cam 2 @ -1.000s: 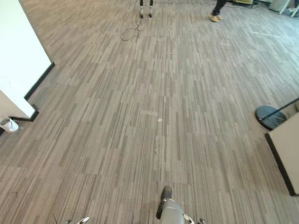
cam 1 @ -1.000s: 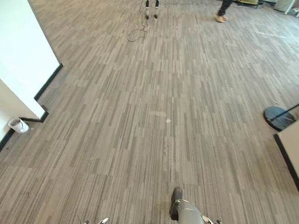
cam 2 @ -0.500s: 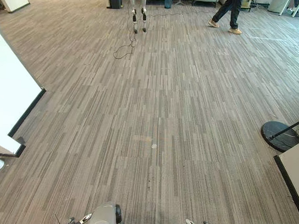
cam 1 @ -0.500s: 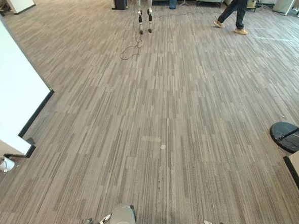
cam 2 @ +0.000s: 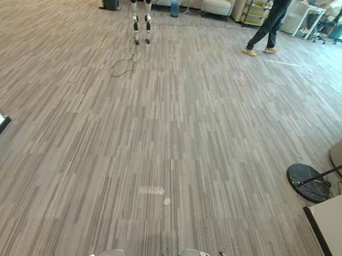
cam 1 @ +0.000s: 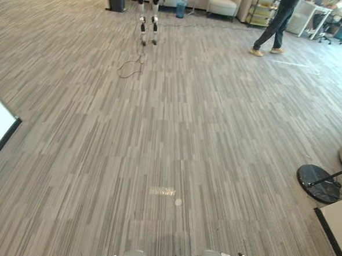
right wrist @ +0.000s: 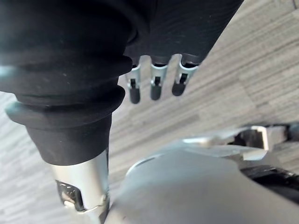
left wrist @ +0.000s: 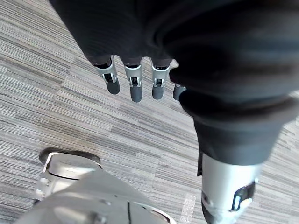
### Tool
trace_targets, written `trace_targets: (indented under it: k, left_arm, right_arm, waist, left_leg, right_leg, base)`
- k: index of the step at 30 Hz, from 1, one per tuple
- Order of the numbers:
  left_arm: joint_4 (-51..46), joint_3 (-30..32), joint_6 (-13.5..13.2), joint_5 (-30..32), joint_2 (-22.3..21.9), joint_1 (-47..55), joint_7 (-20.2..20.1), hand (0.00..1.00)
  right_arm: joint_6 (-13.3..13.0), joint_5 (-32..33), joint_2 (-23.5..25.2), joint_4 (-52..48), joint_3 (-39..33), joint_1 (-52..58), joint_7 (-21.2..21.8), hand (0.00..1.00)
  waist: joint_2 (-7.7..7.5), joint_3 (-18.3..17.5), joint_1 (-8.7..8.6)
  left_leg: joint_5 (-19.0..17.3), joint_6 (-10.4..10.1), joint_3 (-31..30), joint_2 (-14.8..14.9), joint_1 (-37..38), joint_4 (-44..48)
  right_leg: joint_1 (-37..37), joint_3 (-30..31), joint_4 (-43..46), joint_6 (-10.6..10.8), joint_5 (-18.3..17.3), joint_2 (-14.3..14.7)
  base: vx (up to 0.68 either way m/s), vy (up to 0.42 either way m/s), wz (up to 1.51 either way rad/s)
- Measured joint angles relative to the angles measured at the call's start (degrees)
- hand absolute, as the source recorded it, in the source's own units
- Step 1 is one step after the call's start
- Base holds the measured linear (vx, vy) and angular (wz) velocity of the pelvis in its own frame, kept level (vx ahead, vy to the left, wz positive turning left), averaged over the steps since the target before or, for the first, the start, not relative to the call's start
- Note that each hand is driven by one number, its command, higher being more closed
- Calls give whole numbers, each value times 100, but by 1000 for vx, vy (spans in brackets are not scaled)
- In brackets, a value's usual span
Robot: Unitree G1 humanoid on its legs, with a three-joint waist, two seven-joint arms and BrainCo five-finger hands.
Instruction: Organize washtable
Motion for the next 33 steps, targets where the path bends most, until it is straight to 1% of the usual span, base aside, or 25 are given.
trace_targets:
  k: [1, 2, 3, 4, 5, 6, 8, 9, 10, 11, 12, 14, 16, 18, 20, 21, 22, 23, 24, 25, 27, 28, 29, 32, 33]
  left_arm:
    - [-36, -6, -3, 2, -59, -32, 4, 0]
    - [-86, -6, -5, 2, -91, -43, 7, 0]
    - [-173, 27, -15, 2, -88, -1, 7, 0]
    - [-204, 94, -14, 2, -81, 15, 5, 0]
    - [-157, 216, -4, 6, -207, -31, 39, 0]
    - [-169, 202, -35, 9, -278, -47, 49, 0]
    - [-212, 218, -80, 10, -378, -60, 53, 0]
    - [-217, 304, -83, 9, -401, -58, 45, 0]
    - [-227, 389, -83, 10, -428, -63, 42, 0]
    - [-273, 518, -81, 4, -520, -80, 47, 0]
    - [-355, 618, -85, -2, -588, -40, 50, 0]
    - [-393, 609, -84, -5, -536, 12, 59, 0]
    - [-392, 563, -84, -9, -473, 6, 68, 0]
    - [-390, 455, -88, -58, -451, 15, 82, 0]
    - [-367, 313, -93, -120, -392, 3, 104, 0]
    - [-344, 290, -95, -124, -378, 12, 107, 0]
    - [-335, 111, -116, -126, -279, -59, 138, 0]
    - [-303, 0, -130, -128, -203, -65, 162, 0]
    - [-260, -3, -149, -138, -77, -73, 170, 0]
    - [-209, -74, -166, -132, -71, -100, 177, 0]
    - [-206, -298, -192, -126, -100, -133, 187, 0]
    - [-207, -437, -213, -124, -14, -138, 185, 0]
    - [-187, -575, -204, -124, 107, -164, 187, 0]
    - [-194, -823, -104, -127, 358, -477, 209, 0]
    - [-220, -1127, -103, -166, 428, -550, 123, 0]
  right_arm:
    - [13, 7, -16, -142, -8, 36, -4, 0]
    - [13, 9, -17, -216, 3, 83, -10, 0]
    - [17, 15, 31, -245, 36, 153, -19, 0]
    - [15, 26, 75, -245, 40, 204, -30, 0]
    - [20, 99, 35, -251, 20, 244, -35, 0]
    - [30, 95, 2, -259, 27, 261, -42, 0]
    - [36, 105, -48, -310, 14, 287, -43, 0]
    - [34, 111, -62, -360, 9, 319, -41, 0]
    - [41, 110, -85, -360, 10, 319, -36, 0]
    - [53, 109, -140, -374, 9, 340, -40, 0]
    - [69, 99, -179, -352, 32, 326, -84, 0]
    - [72, 99, -140, -341, 89, 325, -118, 0]
    - [69, 99, -100, -307, 85, 320, -125, 0]
    - [66, 100, -97, -258, 83, 314, -130, 0]
    - [62, 96, -68, -125, 81, 299, -132, 0]
    - [58, 95, -92, -113, 76, 292, -130, 0]
    - [54, 90, -83, -75, 75, 265, -128, 0]
    - [47, 83, -67, 13, 94, 244, -127, 0]
    - [52, 73, 10, 73, 112, 200, -134, 0]
    - [44, 50, -7, 87, 134, 265, -133, 0]
    - [42, -11, -117, 90, 242, 267, -133, 0]
    - [31, -47, -111, 93, 321, 232, -117, 0]
    - [33, -59, -72, 130, 364, 196, -129, 0]
    - [43, -57, -49, 287, 448, 174, -134, 0]
    - [50, -92, -69, 287, 646, 137, -66, 0]
  waist:
    - [104, 3, -50]
    - [131, 0, -40]
    - [57, -31, -27]
    - [-1, -34, -35]
    - [95, -46, -30]
    - [187, -110, -35]
    - [300, -125, -53]
    - [380, -165, -59]
    - [388, -146, -61]
    - [487, -116, -41]
    - [545, -104, -20]
    - [452, -96, -28]
    - [367, -85, -24]
    - [346, -92, -14]
    - [252, -157, 51]
    - [294, -200, 31]
    - [225, -203, -34]
    - [167, -174, 9]
    - [-5, -127, 65]
    - [123, -245, 1]
    - [159, -287, -21]
    - [114, -286, -18]
    - [-13, -317, -41]
    - [-103, -357, -51]
    - [-121, -369, -57]
  left_leg:
    - [-80, -146, -34, 150, 69, 3]
    - [-130, -233, -36, 206, 126, 10]
    - [-226, -395, -44, 204, 248, 17]
    - [-304, -519, -59, 187, 351, 32]
    - [-437, -696, -162, 318, 593, 44]
    - [-385, -690, -255, 409, 592, 168]
    - [-231, -784, -458, 565, 417, 698]
    - [-16, -801, -695, 676, 21, 1538]
    - [185, -861, -826, 749, -241, 2107]
    - [743, -950, -1063, 945, -792, 3292]
    - [737, -947, -1062, 1171, -1246, 4226]
    - [655, -845, -756, 1272, -1620, 4555]
    - [600, -759, -305, 1297, -1802, 4006]
    - [576, -766, -8, 1279, -1825, 2896]
    - [440, -926, -64, 862, -1267, 1248]
    - [430, -925, -78, 752, -1111, 935]
    - [433, -921, -72, 631, -1127, 826]
    - [438, -913, -63, 572, -1152, 1089]
    - [225, -908, -110, 498, -1228, 1211]
    - [478, -726, -98, 390, -1101, 397]
    - [654, -675, -83, 209, -988, 50]
    - [661, -663, -41, 121, -977, -23]
    - [679, -633, -21, 40, -976, -78]
    - [779, -606, 84, -29, -785, -385]
    - [909, -637, 94, -68, -666, -608]
  right_leg:
    - [-87, 32, -778, -45, 236, 61]
    - [-116, 51, -1164, -62, 444, 72]
    - [-51, 151, -1879, -62, 959, 46]
    - [-11, 193, -2016, 34, 1344, -26]
    - [-39, 112, -1461, 15, 1462, 16]
    - [-182, 97, -988, -30, 977, 52]
    - [-207, -20, -575, -93, 536, 93]
    - [-129, -102, -483, -136, 330, 174]
    - [-34, -138, -493, -162, 254, 192]
    - [220, -230, -592, -248, 153, 327]
    - [488, -293, -709, -331, 90, 458]
    - [925, -341, -1048, -362, 68, 511]
    - [1320, -322, -1458, -298, 141, 510]
    - [1532, -273, -1764, -239, 232, 492]
    - [1591, -32, -1956, -77, 331, 372]
    - [1592, 1, -2072, -21, 396, 383]
    - [1631, 24, -2355, 28, 570, 357]
    - [1827, 121, -2651, 30, 779, 290]
    - [2006, 174, -2817, 105, 870, 78]
    - [2127, 143, -2984, 184, 950, 81]
    - [2136, 255, -3154, 259, 987, -31]
    - [2124, 349, -3191, 266, 994, -108]
    - [2105, 411, -3241, 293, 1027, -171]
    - [2101, 481, -3344, 299, 1067, -178]
    - [2112, 503, -3374, 303, 1065, -176]
  base:
    - [422, -162, 21]
    - [514, -227, 12]
    - [438, -225, 4]
    - [447, -250, 9]
    - [412, -260, 16]
    - [401, -254, 11]
    - [376, -284, 14]
    - [358, -306, 20]
    - [331, -257, 18]
    - [360, -207, 7]
    - [350, -160, 3]
    - [243, -83, 0]
    - [303, -25, -3]
    - [268, 72, -18]
    - [283, 158, -33]
    - [256, 149, -10]
    - [177, 169, -10]
    - [164, 264, -20]
    - [108, 309, -16]
    - [81, 272, -1]
    - [70, 206, -6]
    - [69, 188, -16]
    - [31, 145, -14]
    - [-19, 64, -13]
    - [-41, -34, -21]
